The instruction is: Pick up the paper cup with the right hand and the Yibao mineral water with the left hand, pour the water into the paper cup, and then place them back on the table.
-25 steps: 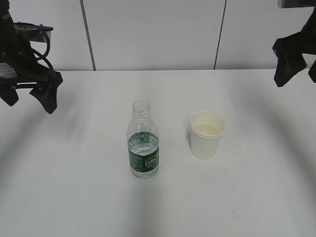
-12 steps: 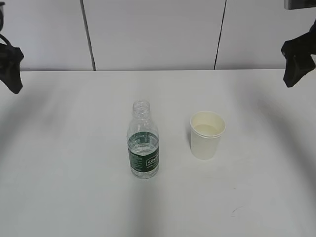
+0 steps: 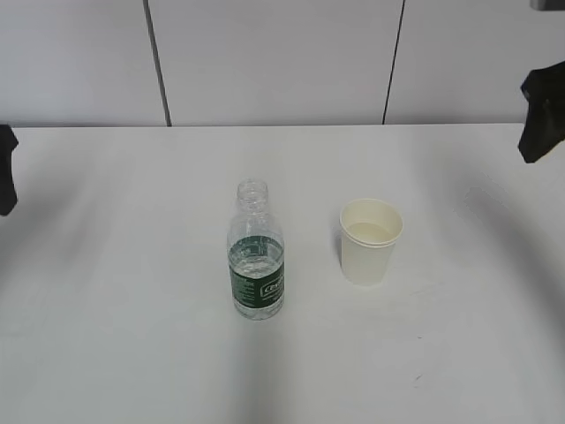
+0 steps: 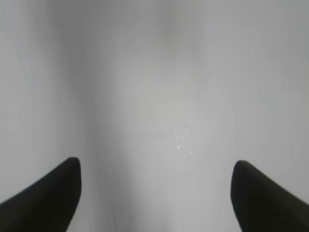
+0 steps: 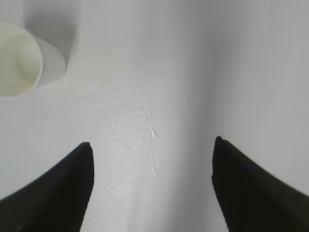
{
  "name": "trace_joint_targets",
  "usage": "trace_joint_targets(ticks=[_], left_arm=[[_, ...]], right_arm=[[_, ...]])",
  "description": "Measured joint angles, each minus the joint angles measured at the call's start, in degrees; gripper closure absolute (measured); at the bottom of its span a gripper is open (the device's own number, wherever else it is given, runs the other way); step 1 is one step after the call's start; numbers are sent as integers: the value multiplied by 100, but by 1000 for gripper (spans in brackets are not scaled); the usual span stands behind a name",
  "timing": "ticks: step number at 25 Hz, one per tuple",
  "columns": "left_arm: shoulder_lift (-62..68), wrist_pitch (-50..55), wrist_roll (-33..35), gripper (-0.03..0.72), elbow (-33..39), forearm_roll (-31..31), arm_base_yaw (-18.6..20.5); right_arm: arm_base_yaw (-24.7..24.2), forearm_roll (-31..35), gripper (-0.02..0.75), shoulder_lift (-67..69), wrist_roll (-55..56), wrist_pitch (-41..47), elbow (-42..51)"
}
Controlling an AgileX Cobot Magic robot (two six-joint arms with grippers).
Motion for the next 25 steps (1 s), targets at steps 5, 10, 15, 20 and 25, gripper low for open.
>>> trace_joint_targets(ticks=[5, 10, 15, 20, 25], left_arm=[[-508, -19, 0, 113, 857, -105, 0], [-1119, -149, 0, 113, 1736, -395, 0], [-1818, -341, 0, 113, 2491, -469, 0], [-2553, -374, 0, 113, 2964, -469, 0], [-3297, -473, 0, 113, 3285, -530, 0]], right_arm=[[0, -66, 144, -675, 0, 0, 823], [0, -66, 144, -1209, 0, 0, 1638], [0, -66, 144, -1772, 36, 0, 2313], [0, -66, 144, -2343, 58, 0, 2925], [0, -66, 144, -2893, 66, 0, 3474]])
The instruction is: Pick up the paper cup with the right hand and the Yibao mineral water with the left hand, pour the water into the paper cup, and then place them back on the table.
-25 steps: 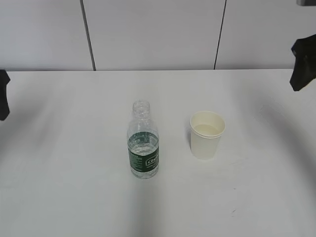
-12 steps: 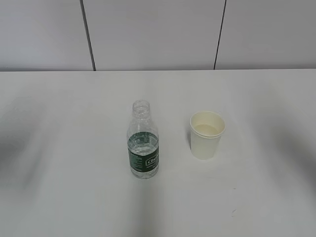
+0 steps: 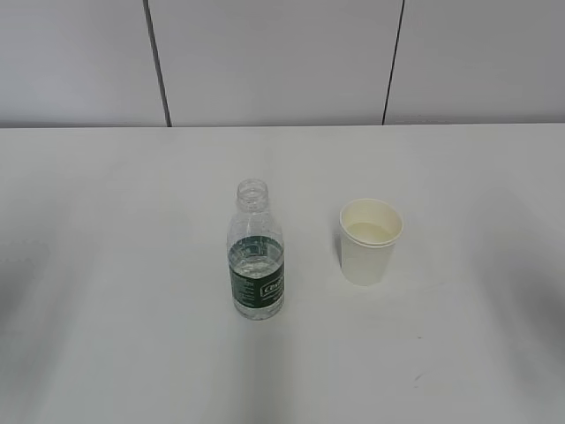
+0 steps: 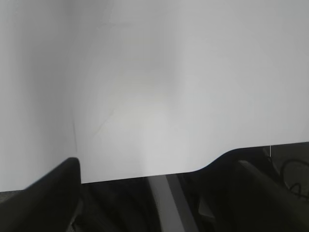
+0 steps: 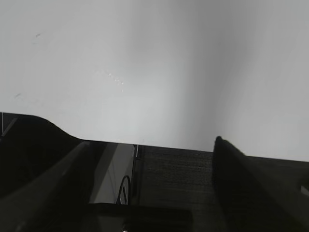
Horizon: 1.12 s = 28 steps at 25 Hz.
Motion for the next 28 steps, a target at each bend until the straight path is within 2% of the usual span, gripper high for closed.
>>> trace_joint_targets(ticks=[13, 18, 28], left_arm=[[-1667, -96, 0, 113, 914, -224, 0], [-2078, -326, 0, 113, 1387, -224, 0], [-2896, -362, 0, 113, 1430, -226, 0]], right_arm=[[0, 47, 145, -1422, 12, -587, 1814], [0, 47, 148, -2079, 23, -612, 1878], [0, 47, 152, -3383, 33, -612, 1881]])
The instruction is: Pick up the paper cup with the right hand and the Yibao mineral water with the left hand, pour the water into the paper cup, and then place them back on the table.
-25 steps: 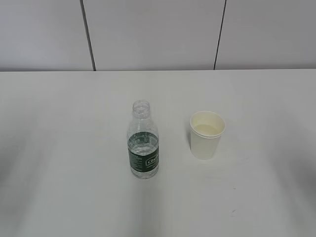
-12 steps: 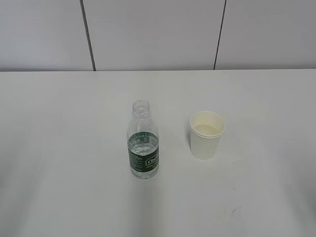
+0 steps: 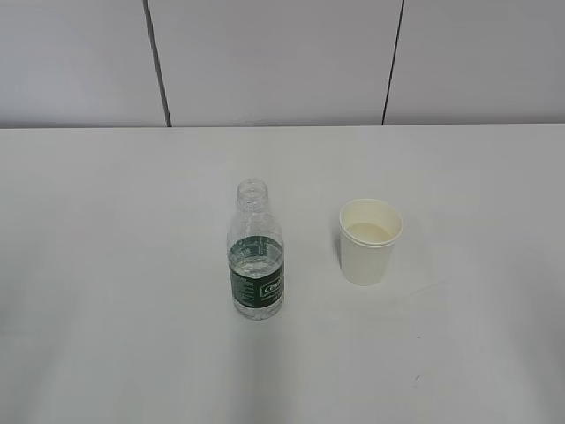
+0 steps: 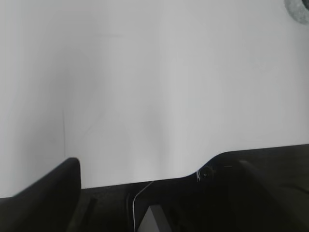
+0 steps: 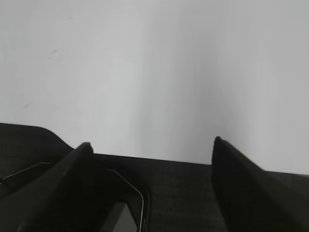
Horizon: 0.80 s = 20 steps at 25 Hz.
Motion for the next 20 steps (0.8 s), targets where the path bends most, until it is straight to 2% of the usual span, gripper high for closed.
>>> trace_joint_targets(ticks=[20], left_arm=[[-3146, 141, 15, 153, -8, 26, 0]], right_arm=[[0, 0, 152, -2179, 0, 95, 10]])
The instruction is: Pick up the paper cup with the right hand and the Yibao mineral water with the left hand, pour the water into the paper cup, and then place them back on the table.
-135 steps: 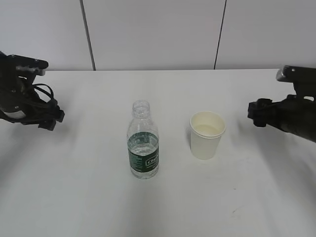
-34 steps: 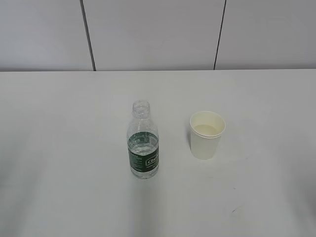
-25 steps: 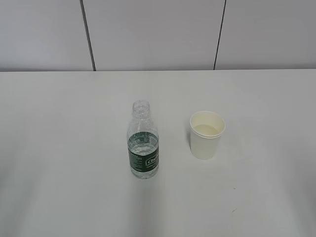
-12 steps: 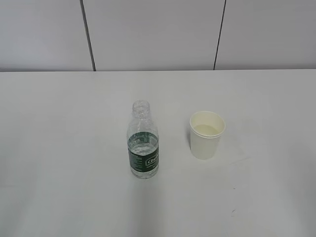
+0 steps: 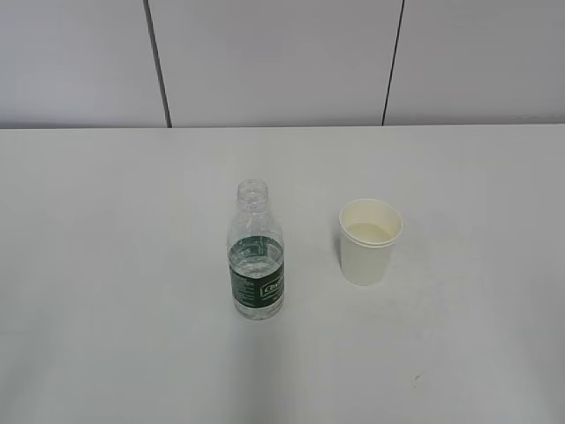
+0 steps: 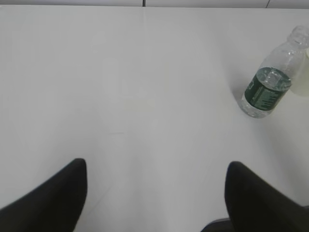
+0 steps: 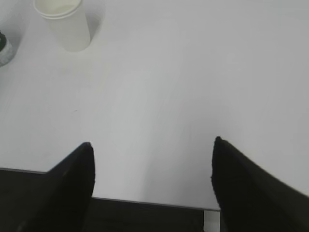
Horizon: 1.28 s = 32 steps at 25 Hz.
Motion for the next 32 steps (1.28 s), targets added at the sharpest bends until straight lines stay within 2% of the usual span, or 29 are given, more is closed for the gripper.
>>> trace_joint_targets(ticks=[6, 16, 24, 32], left_arm=[[-28, 8, 8, 166, 0, 0, 0], [-45, 19, 12, 167, 0, 5, 0], [-45, 19, 356, 167, 0, 202, 0], [-45, 25, 393, 167, 0, 285, 0]], right_arm=[[0, 0, 153, -609, 0, 21, 12], [0, 0, 153, -647, 0, 47, 12], [0, 0, 153, -647, -256, 47, 12], [0, 0, 153, -647, -296, 47, 12]])
